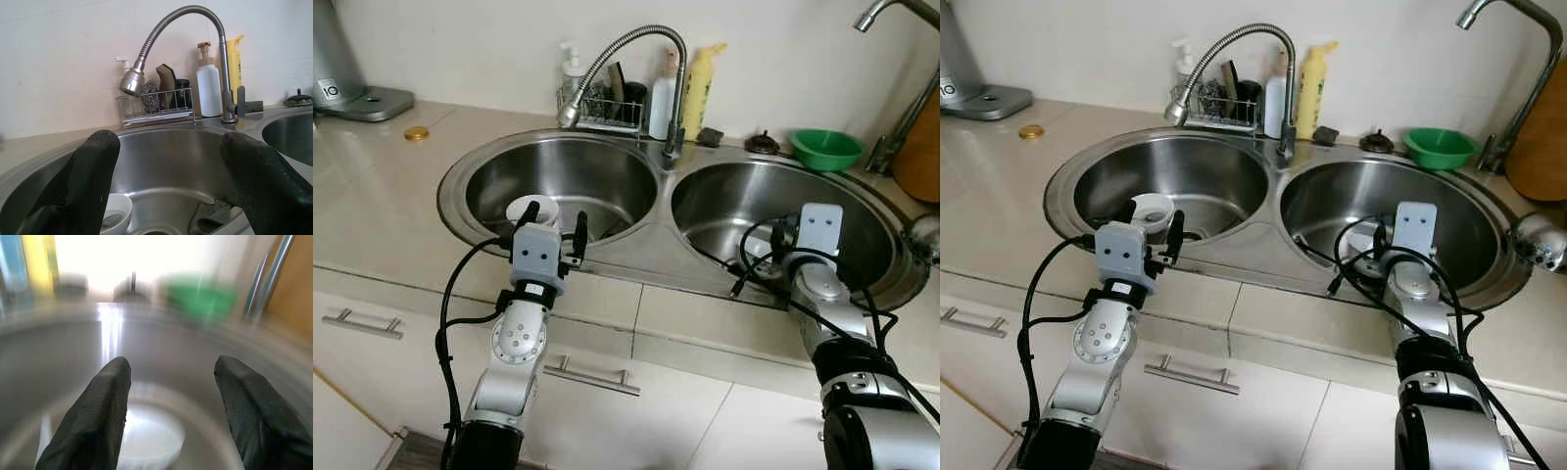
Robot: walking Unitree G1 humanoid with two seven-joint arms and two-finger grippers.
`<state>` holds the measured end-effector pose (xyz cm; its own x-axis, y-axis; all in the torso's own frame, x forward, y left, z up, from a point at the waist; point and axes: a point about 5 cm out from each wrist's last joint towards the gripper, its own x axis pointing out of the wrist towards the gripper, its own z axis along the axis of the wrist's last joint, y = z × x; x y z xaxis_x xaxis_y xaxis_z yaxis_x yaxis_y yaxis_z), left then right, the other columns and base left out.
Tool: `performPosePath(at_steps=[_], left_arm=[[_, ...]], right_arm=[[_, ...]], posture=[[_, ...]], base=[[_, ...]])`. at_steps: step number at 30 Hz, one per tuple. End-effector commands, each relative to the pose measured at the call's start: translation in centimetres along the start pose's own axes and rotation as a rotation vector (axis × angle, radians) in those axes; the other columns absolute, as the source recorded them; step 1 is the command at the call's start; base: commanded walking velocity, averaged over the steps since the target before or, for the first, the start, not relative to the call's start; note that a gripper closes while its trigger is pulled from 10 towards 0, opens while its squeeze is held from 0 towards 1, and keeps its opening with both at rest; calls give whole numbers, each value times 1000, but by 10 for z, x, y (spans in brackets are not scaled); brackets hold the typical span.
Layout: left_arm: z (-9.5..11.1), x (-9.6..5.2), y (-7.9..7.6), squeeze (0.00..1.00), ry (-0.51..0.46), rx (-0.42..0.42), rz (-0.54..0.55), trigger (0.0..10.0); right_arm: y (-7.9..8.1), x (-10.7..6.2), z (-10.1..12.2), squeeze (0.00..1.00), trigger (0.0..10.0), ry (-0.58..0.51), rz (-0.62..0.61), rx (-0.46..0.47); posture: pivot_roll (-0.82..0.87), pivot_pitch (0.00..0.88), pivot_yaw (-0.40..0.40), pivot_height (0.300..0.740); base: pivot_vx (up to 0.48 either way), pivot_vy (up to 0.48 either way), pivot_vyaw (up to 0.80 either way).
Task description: Kitchen organization
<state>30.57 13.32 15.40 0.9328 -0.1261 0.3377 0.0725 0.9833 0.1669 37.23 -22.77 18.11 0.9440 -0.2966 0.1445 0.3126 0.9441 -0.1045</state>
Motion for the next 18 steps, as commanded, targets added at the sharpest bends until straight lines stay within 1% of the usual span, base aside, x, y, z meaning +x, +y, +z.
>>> performPosePath(at_steps=[1, 2, 4, 5, 8, 11, 14, 18], left_arm=[[0, 0, -1, 0, 4, -12, -2, 10000], [0, 0, -3, 0, 0, -19, -9, 10000], [0, 0, -3, 0, -1, -21, -11, 10000], [0, 0, -4, 0, 3, -28, -12, 10000], [1, 1, -5, 0, 3, -43, -10, 10000], [3, 2, -3, 0, -11, -46, -3, 10000], [7, 3, -2, 0, -35, -28, -1, 10000], [10, 4, -2, 0, -44, -32, 2, 10000]], right_arm=[[1, -1, 22, 1000, 10000, -138, -14, -24], [5, -4, 33, 1000, 10000, -208, 6, -14], [7, -5, 35, 1000, 10000, -223, 18, -8], [9, -7, 39, 16, 10000, -252, 34, 2], [15, -13, 42, 0, 10000, -290, 63, 26], [17, -19, 39, 0, 10000, -293, 65, 45], [19, -23, 37, 0, 10000, -300, 71, 57], [21, -27, 37, 0, 10000, -320, 77, 60]], posture=[[5, 0, -28, 740], [5, 0, -28, 740], [1, 0, -25, 740], [-2, 0, -25, 740], [-2, 0, -26, 740], [0, 0, -26, 740], [1, 0, -27, 740], [2, 0, -28, 740]], base=[[0, 0, 0], [0, 0, 0], [0, 0, 0], [0, 0, 0], [-165, 0, 0], [0, 0, 0], [-253, 0, 0], [-268, 0, 0]])
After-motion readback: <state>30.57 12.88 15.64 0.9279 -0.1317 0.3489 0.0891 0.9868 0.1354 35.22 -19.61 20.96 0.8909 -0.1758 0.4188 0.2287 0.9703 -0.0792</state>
